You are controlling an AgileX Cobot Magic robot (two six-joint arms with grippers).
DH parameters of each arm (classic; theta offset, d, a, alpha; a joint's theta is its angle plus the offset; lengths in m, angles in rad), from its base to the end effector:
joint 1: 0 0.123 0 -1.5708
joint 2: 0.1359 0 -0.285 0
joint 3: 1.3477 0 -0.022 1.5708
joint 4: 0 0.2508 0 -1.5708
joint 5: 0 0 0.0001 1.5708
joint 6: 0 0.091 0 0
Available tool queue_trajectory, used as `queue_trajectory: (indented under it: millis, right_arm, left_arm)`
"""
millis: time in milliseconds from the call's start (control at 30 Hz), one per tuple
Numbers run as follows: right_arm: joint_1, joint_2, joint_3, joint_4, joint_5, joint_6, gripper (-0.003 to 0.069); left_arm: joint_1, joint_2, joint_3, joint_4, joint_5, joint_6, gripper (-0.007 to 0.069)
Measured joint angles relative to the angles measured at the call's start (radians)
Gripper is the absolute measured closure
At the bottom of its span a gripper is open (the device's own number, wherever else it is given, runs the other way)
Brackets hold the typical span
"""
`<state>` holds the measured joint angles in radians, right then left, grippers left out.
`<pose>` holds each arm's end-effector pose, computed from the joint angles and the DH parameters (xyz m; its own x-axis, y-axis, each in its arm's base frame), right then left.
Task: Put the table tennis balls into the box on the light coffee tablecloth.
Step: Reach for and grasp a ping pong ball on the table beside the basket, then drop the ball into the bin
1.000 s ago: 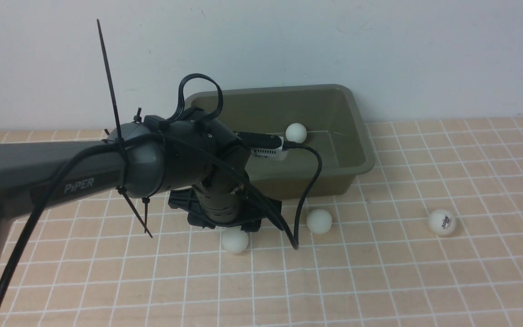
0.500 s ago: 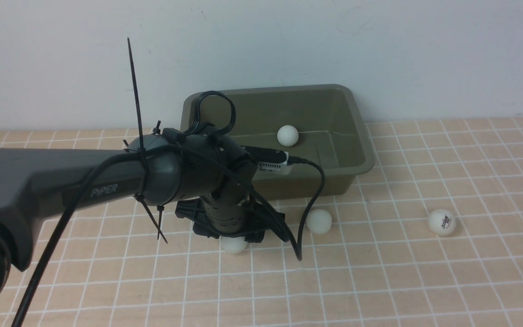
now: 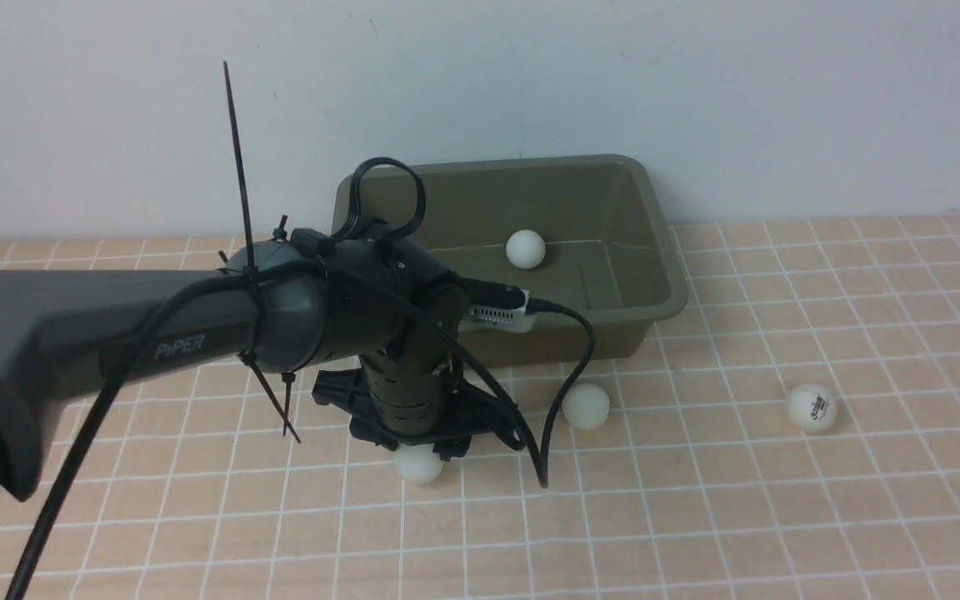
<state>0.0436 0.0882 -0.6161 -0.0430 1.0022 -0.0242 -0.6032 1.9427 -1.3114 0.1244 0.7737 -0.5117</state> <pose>-0.0014 -0.0034 0.3146 -0.3759 -0.0638 -0.9245 -0.0279 0.9980 -0.0575 0.3236 -0.2133 0.1733 -0.9508 0.1589 -0.2661 0.1723 0.9847 -0.0277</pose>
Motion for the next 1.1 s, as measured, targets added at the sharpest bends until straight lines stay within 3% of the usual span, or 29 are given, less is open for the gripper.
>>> queue_trajectory:
  millis: [267,667,867,1100]
  right_arm:
    - [0.000,0.000,0.000,0.000,-0.003,0.000,0.0626]
    - [0.000,0.000,0.000,0.000,-0.007,0.000,0.0626]
    - [0.000,0.000,0.000,0.000,-0.008,0.000,0.0626]
    - [0.000,0.000,0.000,0.000,-0.008,0.000,0.0626]
  left_arm:
    - [-0.010,-0.167,0.000,-0.207,-0.048,0.261,0.0327]
    - [0.204,-0.042,-0.242,-0.295,-0.088,0.551,0.0327]
    - [0.227,0.098,-0.407,-0.300,-0.019,0.725,0.0327]
    - [0.227,0.159,-0.595,-0.306,0.204,0.730,0.0255]
